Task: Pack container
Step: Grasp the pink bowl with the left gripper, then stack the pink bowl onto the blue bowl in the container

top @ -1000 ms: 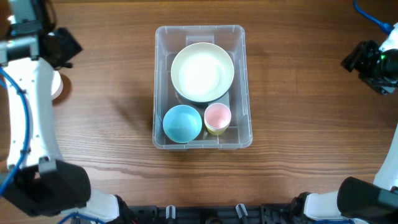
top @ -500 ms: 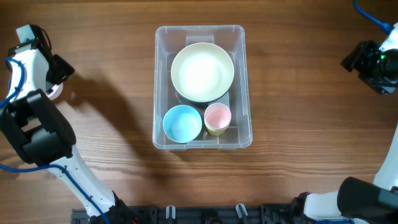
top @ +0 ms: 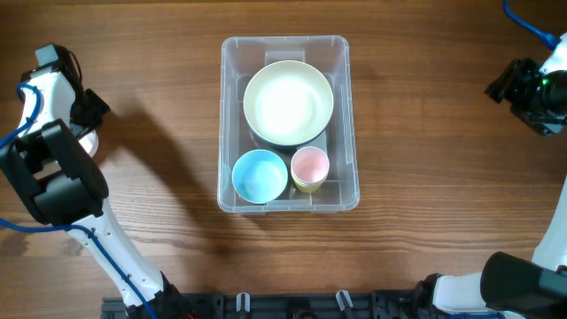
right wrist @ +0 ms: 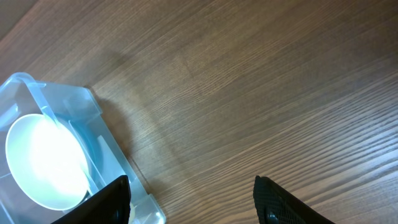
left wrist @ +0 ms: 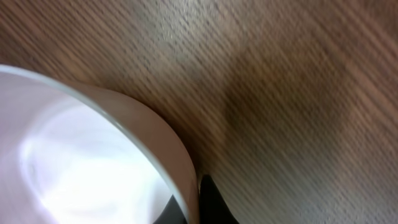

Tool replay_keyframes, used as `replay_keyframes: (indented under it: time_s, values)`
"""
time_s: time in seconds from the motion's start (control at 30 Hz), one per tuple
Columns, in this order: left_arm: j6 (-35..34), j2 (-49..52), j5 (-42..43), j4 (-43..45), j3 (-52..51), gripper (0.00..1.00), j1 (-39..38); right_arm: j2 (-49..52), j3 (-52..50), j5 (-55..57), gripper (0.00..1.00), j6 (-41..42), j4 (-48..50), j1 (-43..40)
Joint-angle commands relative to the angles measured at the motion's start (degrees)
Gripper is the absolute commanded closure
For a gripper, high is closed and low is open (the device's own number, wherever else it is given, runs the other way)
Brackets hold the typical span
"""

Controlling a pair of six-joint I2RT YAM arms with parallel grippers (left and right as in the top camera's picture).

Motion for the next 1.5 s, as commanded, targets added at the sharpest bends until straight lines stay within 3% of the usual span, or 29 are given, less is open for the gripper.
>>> replay_keyframes:
  time_s: [0.0, 0.23, 0.3, 0.37, 0.57, 0.67, 0.87, 1.1, 1.13, 1.17, 1.27, 1.47]
  values:
    - [-0.39, -0.52, 6.75, -2.82, -0.33, 0.96, -0.48, 0.85, -0.20, 0.81, 0.36, -0.98, -0.04, -0.02]
    - [-0.37, -15.56, 8.55, -8.81, -0.33, 0.96, -12.81, 0.85, -0.20, 0.81, 0.36, -1.01, -0.28, -0.02]
    - [-0.33, -21.94, 8.26, -14.32, -0.33, 0.96, -20.52, 0.85, -0.20, 0.81, 0.36, -0.96, -0.33, -0.02]
    - [1.14, -29.00, 5.57, -16.92, -0.33, 0.96, -32.87, 0.85, -0.20, 0.81, 0.36, -0.98, -0.37, -0.02]
    - [-1.01, -31.85, 5.81, -23.61, -0.35, 0.96, -56.65, 0.85, -0.20, 0.81, 0.35, -1.11, -0.72, -0.02]
    - [-2.16, -30.25, 5.79, -26.49, -0.61, 0.96, -62.23, 0.85, -0.20, 0.81, 0.35, -1.11, -0.94, -0.02]
    - [-4.11, -29.66, 6.34, -24.81, -8.15, 0.96, -63.63, 0.85, -0.20, 0.79, 0.35, -1.14, -1.16, -0.02]
    - [-4.07, -29.66, 7.54, -23.93, -8.61, 0.93, -63.67, 0.85, -0.20, 0.81, 0.35, -1.11, -1.16, -0.02]
    - [-4.09, -29.66, 7.54, -23.91, -8.61, 0.91, -63.67, 0.85, -0.20, 0.81, 0.35, -1.14, -1.16, -0.02]
    - [-4.07, -29.66, 7.54, -23.89, -8.61, 0.66, -63.67, 0.85, -0.20, 0.81, 0.35, -1.14, -1.14, -0.02]
    - [-4.07, -29.66, 7.54, -23.91, -8.61, 0.51, -63.67, 0.85, -0.20, 0.81, 0.35, -1.14, -1.14, -0.02]
    - [-4.07, -29.68, 7.52, -23.85, -8.61, 0.50, -63.67, 0.85, -0.20, 0.81, 0.35, -1.11, -1.16, -0.02]
